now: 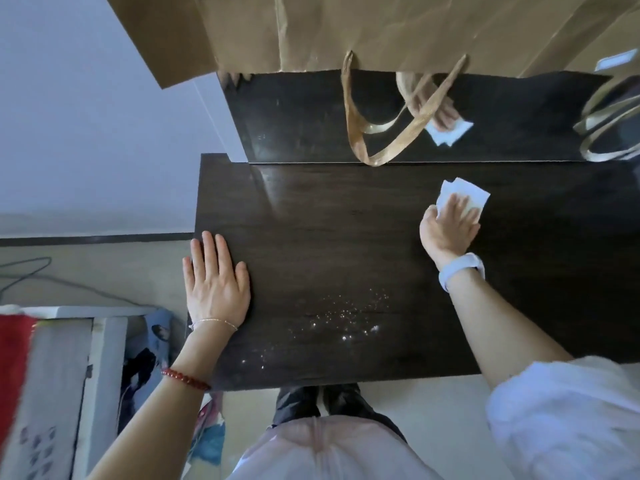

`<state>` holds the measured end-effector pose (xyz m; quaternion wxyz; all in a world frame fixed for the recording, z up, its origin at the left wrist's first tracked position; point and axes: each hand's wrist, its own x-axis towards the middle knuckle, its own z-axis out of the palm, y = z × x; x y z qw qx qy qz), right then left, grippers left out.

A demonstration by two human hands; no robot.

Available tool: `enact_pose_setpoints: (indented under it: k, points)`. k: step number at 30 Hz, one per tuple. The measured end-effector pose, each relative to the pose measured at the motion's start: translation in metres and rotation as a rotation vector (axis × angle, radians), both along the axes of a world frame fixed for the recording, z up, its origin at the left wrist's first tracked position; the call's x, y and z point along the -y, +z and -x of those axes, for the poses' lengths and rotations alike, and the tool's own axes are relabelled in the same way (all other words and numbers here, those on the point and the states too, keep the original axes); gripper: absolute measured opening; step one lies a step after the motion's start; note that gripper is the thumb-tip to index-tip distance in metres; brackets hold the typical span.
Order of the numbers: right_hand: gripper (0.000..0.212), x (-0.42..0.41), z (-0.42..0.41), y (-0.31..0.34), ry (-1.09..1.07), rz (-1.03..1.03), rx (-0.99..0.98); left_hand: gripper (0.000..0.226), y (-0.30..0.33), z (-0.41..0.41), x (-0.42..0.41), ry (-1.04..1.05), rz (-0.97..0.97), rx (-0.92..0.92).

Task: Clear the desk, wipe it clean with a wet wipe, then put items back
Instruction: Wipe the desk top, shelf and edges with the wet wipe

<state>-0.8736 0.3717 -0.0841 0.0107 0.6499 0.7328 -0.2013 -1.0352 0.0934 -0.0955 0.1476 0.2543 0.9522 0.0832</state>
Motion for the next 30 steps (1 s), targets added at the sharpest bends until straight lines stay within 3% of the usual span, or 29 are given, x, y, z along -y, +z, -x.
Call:
enact_pose_setpoints:
  k: [9,13,17,20,24,27,30]
  points:
    - [0.049,0.113,0.150,-0.010,0.860,-0.029,-0.182,0.057,0.006,-0.031,0.048,0.020,-0.041,0.021]
    - [0.049,0.169,0.155,-0.007,1.197,-0.009,-0.154,0.068,0.002,-0.062,0.087,0.055,-0.090,0.040]
    - [0.049,0.217,0.125,-0.002,1.438,0.041,-0.123,0.058,0.005,-0.081,0.109,0.167,-0.239,0.144]
    - [0.049,0.248,0.089,-0.006,1.530,0.072,-0.129,0.043,0.015,-0.088,0.121,0.325,-0.383,0.136]
    - [0.056,0.286,0.028,-0.010,1.571,0.014,-0.173,0.040,0.025,-0.084,0.134,0.509,-0.490,0.158]
    - [0.048,0.293,-0.015,-0.013,1.446,-0.015,-0.179,0.041,0.022,-0.080,0.138,0.415,-0.464,0.158]
    - [0.048,0.262,-0.053,-0.009,1.108,-0.058,-0.155,0.047,0.015,-0.079,0.123,0.210,-0.377,0.172]
